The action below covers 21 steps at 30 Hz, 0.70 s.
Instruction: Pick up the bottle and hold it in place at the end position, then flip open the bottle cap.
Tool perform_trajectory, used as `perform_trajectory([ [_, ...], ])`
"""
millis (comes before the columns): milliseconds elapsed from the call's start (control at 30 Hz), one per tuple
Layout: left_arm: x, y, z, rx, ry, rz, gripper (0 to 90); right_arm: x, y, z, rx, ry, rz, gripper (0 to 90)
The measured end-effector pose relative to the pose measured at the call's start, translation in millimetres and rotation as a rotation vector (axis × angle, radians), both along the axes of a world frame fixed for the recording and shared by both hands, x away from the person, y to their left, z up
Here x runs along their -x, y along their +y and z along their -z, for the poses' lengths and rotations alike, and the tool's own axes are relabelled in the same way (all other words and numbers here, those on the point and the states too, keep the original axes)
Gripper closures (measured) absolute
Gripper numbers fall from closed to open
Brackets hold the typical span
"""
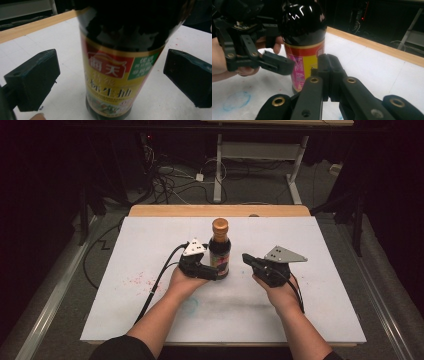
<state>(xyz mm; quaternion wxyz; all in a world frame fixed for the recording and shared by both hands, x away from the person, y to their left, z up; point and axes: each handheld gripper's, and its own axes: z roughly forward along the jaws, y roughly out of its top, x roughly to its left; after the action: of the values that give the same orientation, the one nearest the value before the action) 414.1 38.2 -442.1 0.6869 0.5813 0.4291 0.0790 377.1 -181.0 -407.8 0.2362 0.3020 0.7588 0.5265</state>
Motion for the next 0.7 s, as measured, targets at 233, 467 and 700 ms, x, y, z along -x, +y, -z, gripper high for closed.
perform_trajectory([
  [233,-4.2,-4.1,3.2,0.0,-0.007,0.0,14.6,0.3,0.4,-3.3,-0.006,0.001,-0.002,90.0],
  [467,-1.9,-3.2,5.1,-0.001,-0.025,0.028,27.4,0.9,3.8,-3.1,-0.006,0.008,-0.014,90.0],
  [700,-1.4,3.5,7.5,-0.078,-0.048,0.075,28.2,0.1,6.0,-7.5,-0.012,0.009,-0.039,90.0],
])
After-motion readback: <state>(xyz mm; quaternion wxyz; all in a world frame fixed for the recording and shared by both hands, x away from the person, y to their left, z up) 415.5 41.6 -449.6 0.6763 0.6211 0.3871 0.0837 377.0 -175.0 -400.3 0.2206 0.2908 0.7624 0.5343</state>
